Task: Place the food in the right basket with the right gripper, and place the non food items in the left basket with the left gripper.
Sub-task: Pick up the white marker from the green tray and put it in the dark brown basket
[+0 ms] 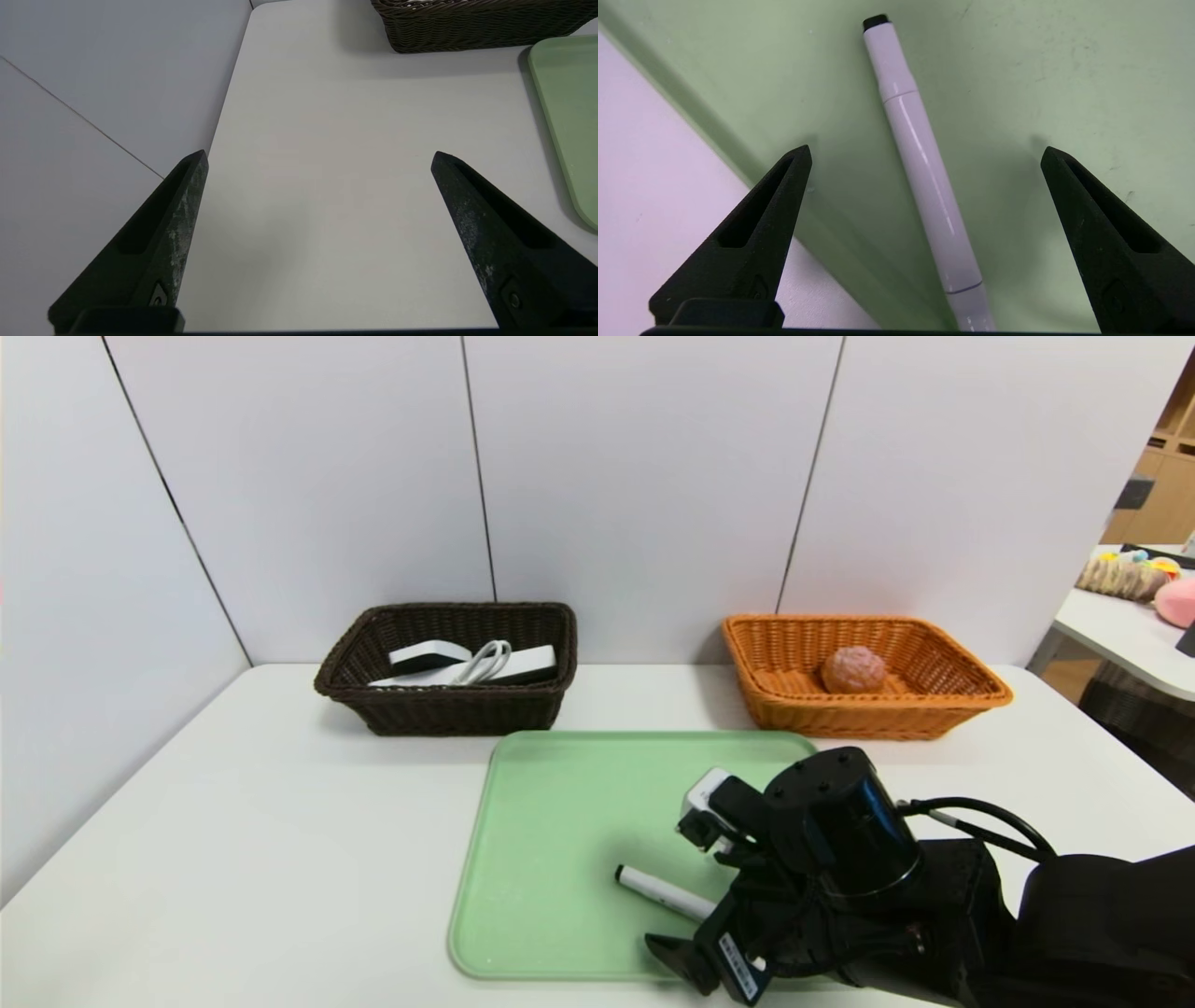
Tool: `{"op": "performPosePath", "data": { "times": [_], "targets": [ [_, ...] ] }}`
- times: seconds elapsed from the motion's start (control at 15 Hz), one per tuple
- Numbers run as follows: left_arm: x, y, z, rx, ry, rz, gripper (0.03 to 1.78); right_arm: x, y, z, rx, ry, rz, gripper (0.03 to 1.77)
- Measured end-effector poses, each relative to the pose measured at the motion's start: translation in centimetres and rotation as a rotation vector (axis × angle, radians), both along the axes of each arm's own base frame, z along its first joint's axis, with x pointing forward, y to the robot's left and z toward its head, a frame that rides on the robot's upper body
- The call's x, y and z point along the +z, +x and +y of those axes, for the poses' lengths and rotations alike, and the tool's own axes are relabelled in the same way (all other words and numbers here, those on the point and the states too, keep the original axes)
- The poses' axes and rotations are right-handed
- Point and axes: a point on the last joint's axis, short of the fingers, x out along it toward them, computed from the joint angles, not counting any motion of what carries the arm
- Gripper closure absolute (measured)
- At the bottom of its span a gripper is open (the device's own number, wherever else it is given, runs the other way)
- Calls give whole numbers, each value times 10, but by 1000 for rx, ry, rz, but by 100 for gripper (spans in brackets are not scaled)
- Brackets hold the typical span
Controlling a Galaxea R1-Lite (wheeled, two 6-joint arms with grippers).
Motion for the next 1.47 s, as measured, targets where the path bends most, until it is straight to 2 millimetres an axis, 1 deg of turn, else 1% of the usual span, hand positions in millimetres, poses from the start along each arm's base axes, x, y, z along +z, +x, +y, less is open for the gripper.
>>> {"op": "performPosePath", "data": {
  "times": [0.47,0.93,1.13,1.2,1.47],
  "targets": [
    [7,-2,0,-2,-4,-28,12,-6,2,4,-8,-14,-12,10],
    [8,-2,0,-3,-4,-28,12,-11,0,3,-1,-27,-4,10],
    [10,-2,0,-3,-5,-35,12,-12,-1,2,0,-31,3,57],
    [10,-3,0,-2,-6,-38,12,-12,-1,2,-1,-31,3,70],
    [11,-3,1,-1,-10,-44,12,-12,-1,2,-7,-27,-2,108]
  ]
}}
